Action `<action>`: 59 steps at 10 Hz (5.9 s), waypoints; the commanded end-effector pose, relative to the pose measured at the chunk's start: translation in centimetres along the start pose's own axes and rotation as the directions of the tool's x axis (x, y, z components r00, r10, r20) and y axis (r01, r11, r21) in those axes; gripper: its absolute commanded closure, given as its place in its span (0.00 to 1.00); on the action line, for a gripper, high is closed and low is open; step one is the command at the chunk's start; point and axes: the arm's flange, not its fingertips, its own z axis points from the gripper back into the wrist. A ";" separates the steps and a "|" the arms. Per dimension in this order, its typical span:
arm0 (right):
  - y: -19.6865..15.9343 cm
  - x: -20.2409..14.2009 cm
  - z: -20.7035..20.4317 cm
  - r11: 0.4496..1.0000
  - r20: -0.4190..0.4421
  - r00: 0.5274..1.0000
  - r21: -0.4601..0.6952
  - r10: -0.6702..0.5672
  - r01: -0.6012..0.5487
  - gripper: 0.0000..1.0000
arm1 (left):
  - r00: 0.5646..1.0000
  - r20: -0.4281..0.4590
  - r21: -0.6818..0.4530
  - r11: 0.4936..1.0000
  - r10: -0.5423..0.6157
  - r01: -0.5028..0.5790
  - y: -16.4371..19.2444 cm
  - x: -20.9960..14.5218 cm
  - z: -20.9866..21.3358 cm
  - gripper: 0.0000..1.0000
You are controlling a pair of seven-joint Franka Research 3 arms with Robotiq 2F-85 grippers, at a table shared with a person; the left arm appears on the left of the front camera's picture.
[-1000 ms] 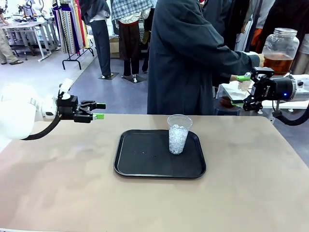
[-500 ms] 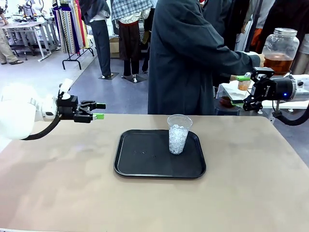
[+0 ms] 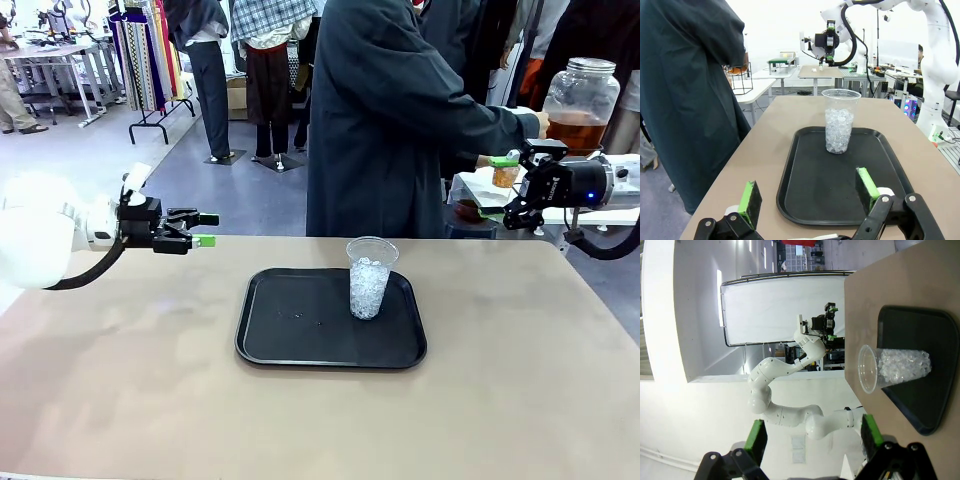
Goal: Pour the drink into the iced cup.
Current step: Pick up the iced cup indicated by the human and present it to them.
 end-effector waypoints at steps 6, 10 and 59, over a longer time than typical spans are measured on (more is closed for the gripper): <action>0.1 0.0 0.0 1.000 0.000 1.000 0.000 0.003 -0.003 0.00 | 1.000 0.000 0.002 1.000 -0.006 0.006 0.2 0.2 0.0 0.00; 0.1 0.0 0.0 1.000 0.000 1.000 0.000 0.003 -0.003 0.00 | 1.000 0.000 0.002 1.000 -0.006 0.006 0.2 0.2 0.0 0.00; 0.1 0.0 0.0 1.000 0.000 1.000 0.000 0.003 -0.003 0.00 | 1.000 0.000 0.002 1.000 -0.006 0.006 0.2 0.2 0.0 0.00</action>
